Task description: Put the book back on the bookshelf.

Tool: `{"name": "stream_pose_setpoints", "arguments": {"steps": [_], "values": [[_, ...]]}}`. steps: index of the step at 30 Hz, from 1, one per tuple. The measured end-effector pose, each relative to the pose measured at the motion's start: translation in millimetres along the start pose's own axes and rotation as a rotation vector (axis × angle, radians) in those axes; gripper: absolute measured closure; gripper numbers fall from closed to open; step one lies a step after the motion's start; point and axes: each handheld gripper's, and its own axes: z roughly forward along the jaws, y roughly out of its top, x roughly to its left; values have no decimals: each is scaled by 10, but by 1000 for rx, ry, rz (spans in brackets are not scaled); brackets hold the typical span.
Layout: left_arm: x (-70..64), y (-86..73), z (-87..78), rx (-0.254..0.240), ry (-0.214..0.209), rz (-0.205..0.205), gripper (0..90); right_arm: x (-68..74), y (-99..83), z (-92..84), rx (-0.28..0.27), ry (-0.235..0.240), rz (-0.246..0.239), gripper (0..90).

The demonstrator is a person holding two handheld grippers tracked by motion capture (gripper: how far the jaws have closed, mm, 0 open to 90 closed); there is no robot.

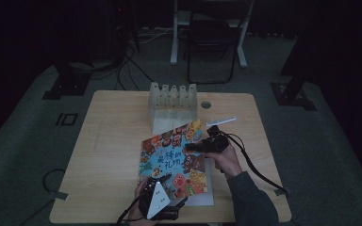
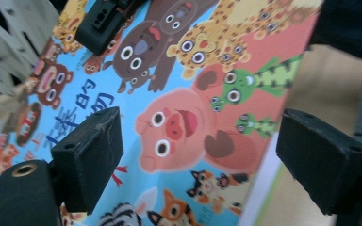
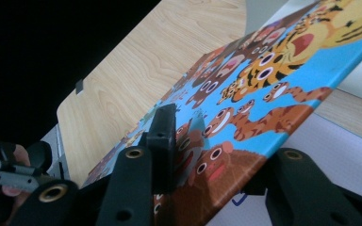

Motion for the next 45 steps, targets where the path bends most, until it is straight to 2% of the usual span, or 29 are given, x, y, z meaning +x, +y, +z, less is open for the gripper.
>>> {"name": "stream_pose_setpoints", "arguments": {"steps": [5, 8, 14, 17, 21, 25, 28, 34, 45], "values": [[122, 20, -105, -14, -53, -71, 156, -12, -7, 0, -1, 3, 5, 661], [233, 10, -144, -12, -45, -109, 155, -5, -11, -1, -6, 0, 2, 665], [467, -69, -192, 20, 2, -181, 155, 17, -17, -8, -17, -2, -14, 668], [585, -112, -223, 21, 12, -229, 156, 35, -21, -18, -23, -4, -26, 668], [728, -164, -267, 25, 7, -294, 155, 67, -29, -43, -36, -7, -49, 668], [842, -232, -286, 26, -17, -367, 164, 89, -31, -90, -39, -13, -68, 668], [888, -262, -290, 33, -18, -387, 165, 111, -35, -127, -48, -17, -87, 668], [936, -271, -316, 36, -5, -394, 203, 168, -47, -202, -68, -26, -125, 669], [1032, -297, -354, 41, -6, -416, 247, 251, -63, -328, -105, -34, -199, 670]]}}
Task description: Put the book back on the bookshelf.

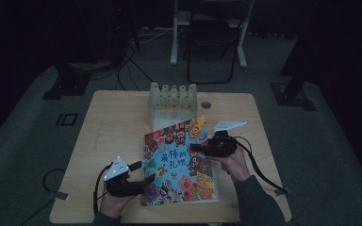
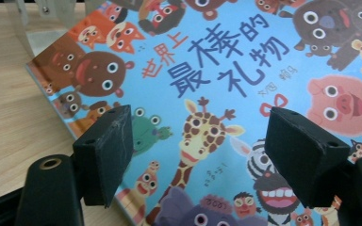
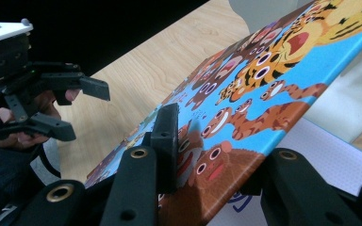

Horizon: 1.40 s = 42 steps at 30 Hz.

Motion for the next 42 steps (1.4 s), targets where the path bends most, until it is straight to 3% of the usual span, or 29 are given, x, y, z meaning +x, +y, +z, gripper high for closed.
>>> {"name": "stream_pose_setpoints", "arguments": {"steps": [7, 16, 28, 42], "values": [[59, 5, -19, -1, 9, -14, 248, 32, 9, -70, -20, -5, -36, 673], [88, 55, -23, -5, 21, 0, 247, 73, 14, -162, -50, -9, -86, 676], [213, 183, -2, -17, 22, 7, 247, 57, 1, -260, -85, -11, -111, 684], [323, 342, 29, -22, 37, 28, 247, 91, 1, -389, -122, -25, -171, 688]]}}
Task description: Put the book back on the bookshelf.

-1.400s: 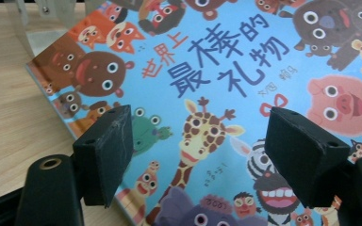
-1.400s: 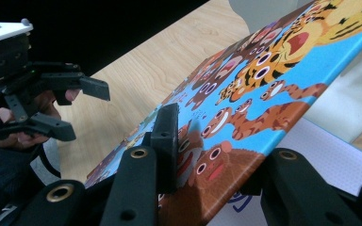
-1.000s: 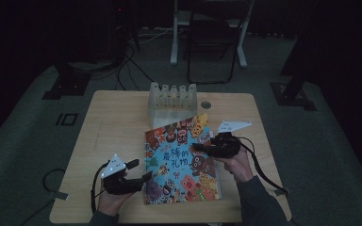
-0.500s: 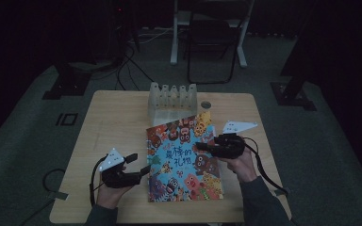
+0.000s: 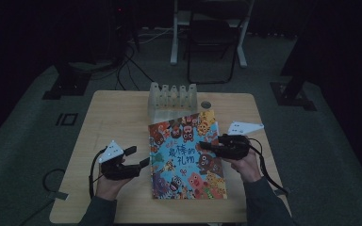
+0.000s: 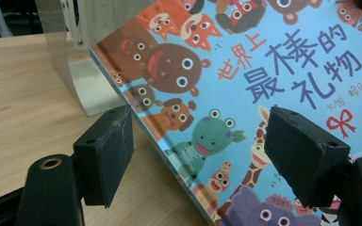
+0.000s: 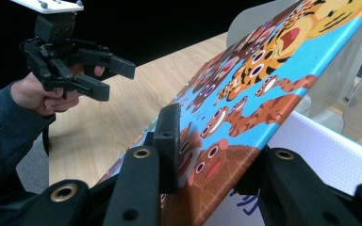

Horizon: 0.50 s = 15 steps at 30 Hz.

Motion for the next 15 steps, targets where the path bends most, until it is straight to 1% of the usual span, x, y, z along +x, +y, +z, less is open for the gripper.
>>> {"name": "stream_pose_setpoints", "arguments": {"steps": [6, 15], "values": [[54, 64, 16, -1, 3, 4, 247, 16, -1, -46, -17, -2, -27, 690], [108, 162, 97, 5, 10, 19, 247, 20, -4, -111, -44, -9, -64, 692]]}}
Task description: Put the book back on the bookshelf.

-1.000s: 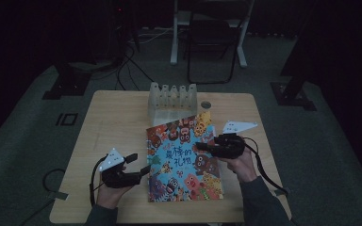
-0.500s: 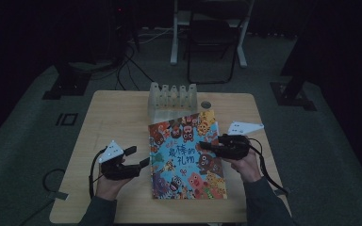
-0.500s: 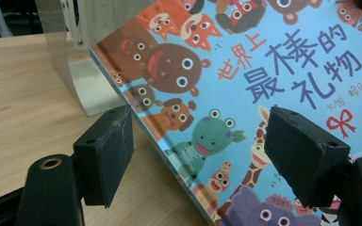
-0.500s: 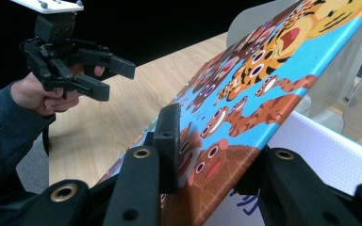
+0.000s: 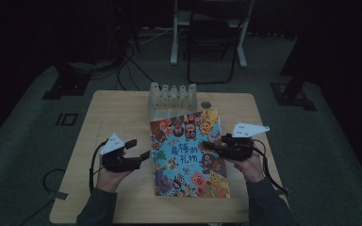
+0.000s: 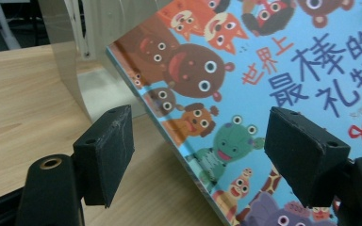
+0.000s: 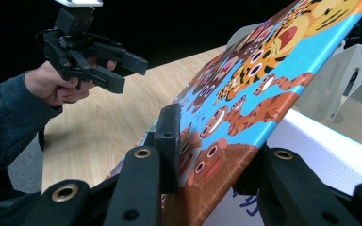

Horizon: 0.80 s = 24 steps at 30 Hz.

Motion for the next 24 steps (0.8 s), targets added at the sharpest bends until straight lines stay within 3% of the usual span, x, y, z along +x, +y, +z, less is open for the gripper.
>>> {"name": "stream_pose_setpoints", "arguments": {"steps": [14, 18, 24], "values": [[94, 83, 33, -23, 15, -10, 229, -4, 13, -29, -29, -13, -27, 695], [157, 103, 63, -29, 8, -28, 229, -11, -6, -38, -34, -9, -29, 695], [174, 131, 153, -14, -5, -23, 229, -17, -49, -59, -47, -2, -46, 694]]}}
